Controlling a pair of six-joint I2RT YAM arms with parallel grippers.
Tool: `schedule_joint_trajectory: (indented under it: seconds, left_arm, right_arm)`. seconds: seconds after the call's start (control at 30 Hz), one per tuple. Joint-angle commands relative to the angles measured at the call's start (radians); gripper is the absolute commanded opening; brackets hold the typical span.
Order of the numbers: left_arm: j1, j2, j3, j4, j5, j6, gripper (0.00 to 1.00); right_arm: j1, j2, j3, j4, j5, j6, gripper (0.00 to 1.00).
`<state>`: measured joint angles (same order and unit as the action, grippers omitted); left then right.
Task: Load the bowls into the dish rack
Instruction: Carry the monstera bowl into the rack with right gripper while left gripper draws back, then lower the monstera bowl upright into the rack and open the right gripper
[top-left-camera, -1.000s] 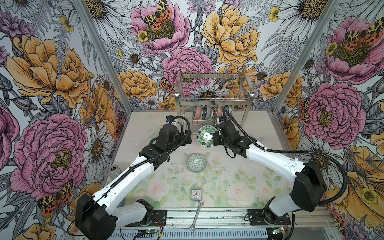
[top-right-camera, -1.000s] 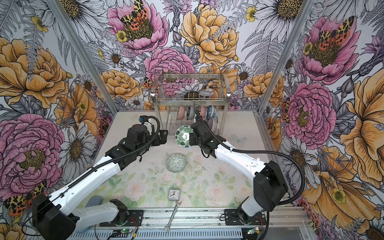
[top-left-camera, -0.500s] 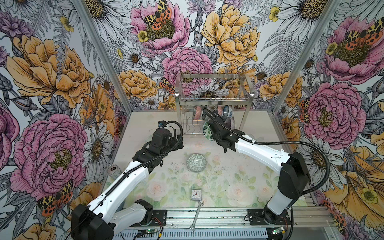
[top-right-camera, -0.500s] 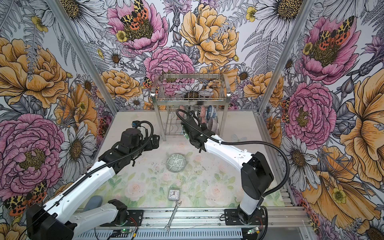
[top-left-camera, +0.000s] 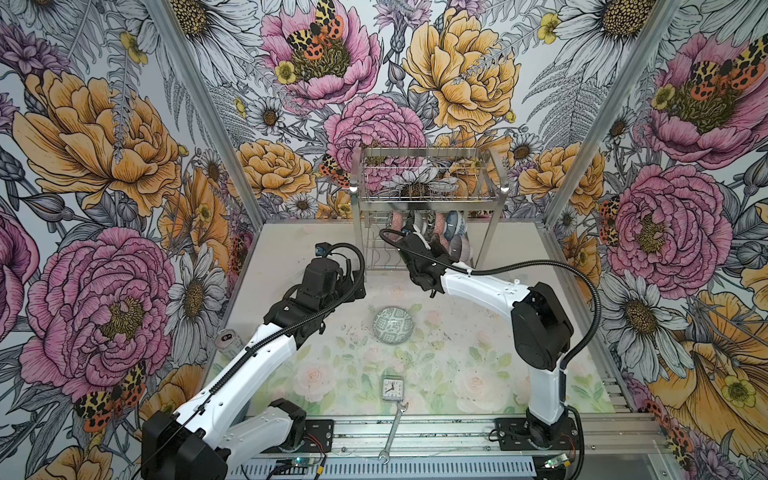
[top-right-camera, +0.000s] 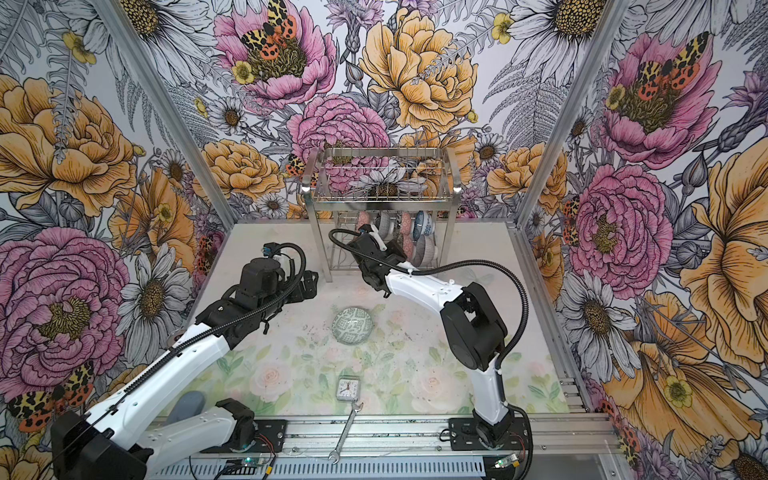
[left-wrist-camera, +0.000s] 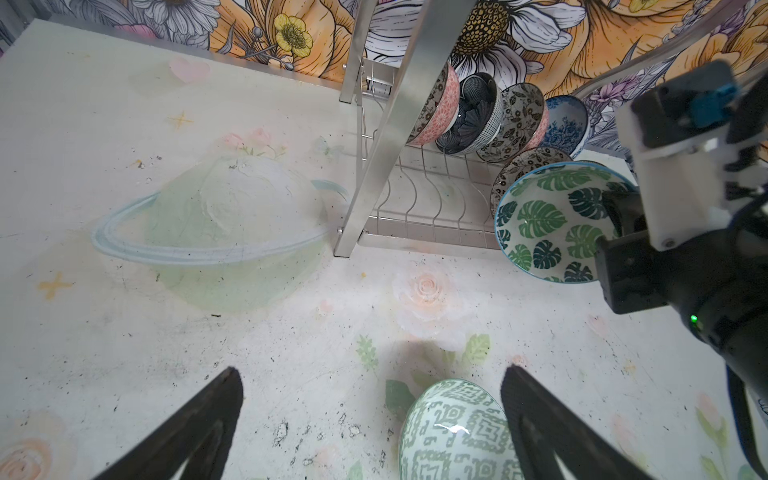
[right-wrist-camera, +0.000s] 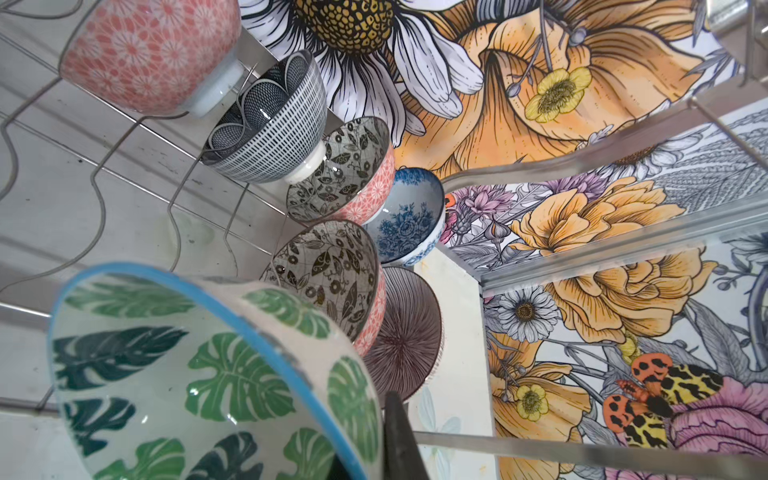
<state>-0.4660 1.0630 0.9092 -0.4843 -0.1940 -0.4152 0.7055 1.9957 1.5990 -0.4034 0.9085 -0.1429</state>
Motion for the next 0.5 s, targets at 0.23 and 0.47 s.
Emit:
schedule_joint_trajectory:
  seconds: [0.23, 0.47]
  left_arm:
    - [0.012, -0.050, -0.024, -0.016, -0.004, 0.000, 0.99]
    - [0.011, -0.070, -0.030, -0.017, -0.005, -0.005, 0.99]
  right_arm:
    - [-0.029, 0.117, 0.141, 0.152, 0.096, -0.154, 0.00]
    - [-0.056, 0.211, 0.203, 0.188, 0.119, -0.191, 0.00]
